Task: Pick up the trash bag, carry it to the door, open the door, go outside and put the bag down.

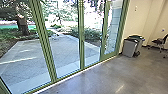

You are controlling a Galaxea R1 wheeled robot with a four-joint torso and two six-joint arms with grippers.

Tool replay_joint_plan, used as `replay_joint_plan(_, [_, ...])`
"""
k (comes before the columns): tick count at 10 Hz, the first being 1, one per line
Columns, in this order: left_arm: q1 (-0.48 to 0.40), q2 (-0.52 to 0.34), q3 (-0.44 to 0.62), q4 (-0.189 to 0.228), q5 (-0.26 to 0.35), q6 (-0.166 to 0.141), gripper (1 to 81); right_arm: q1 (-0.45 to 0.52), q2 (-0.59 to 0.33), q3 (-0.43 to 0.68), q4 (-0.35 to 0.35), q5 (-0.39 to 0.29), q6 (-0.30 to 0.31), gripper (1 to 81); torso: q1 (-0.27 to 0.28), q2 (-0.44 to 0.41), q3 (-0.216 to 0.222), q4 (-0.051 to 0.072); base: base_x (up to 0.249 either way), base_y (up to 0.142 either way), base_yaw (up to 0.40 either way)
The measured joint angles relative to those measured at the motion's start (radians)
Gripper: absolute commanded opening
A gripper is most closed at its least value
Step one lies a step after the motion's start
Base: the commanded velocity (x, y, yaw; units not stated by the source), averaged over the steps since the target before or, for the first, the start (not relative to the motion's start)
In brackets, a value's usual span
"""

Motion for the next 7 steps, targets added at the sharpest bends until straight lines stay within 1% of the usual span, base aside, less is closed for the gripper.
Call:
replay_joint_plan(1, [0.007, 0.0, 0.0, 0.0, 0.001, 0.0, 1.0, 0.0, 0.001, 0.0, 0.0, 0.0, 0.0, 81.1, 0.0, 0.0, 0.017, -0.023, 0.142, -0.063, 0.0])
replay_joint_plan(3, [0.005, 0.0, 0.0, 0.0, 0.001, 0.0, 1.0, -0.003, 0.001, 0.0, 0.0, -0.002, 0.0, 81.1, 0.0, 0.0, 0.056, -0.08, 0.142, -0.063, 0.0])
replay_joint_plan(4, [0.004, 0.0, 0.0, 0.0, -0.001, 0.0, 1.0, -0.004, 0.001, 0.0, 0.0, -0.002, 0.0, 81.1, -0.001, -0.001, 0.061, -0.096, 0.142, -0.064, 0.0])
replay_joint_plan(5, [0.004, 0.0, 0.0, 0.0, 0.001, 0.0, 1.0, -0.011, 0.001, 0.0, 0.0, -0.004, 0.0, 81.1, -0.001, -0.001, 0.067, -0.102, 0.142, -0.064, 0.0])
replay_joint_plan(7, [0.009, 0.0, 0.0, 0.0, 0.004, 0.0, 1.0, -0.01, 0.001, 0.0, 0.0, -0.005, 0.0, 81.1, -0.001, -0.001, 0.065, -0.101, 0.142, -0.063, 0.0])
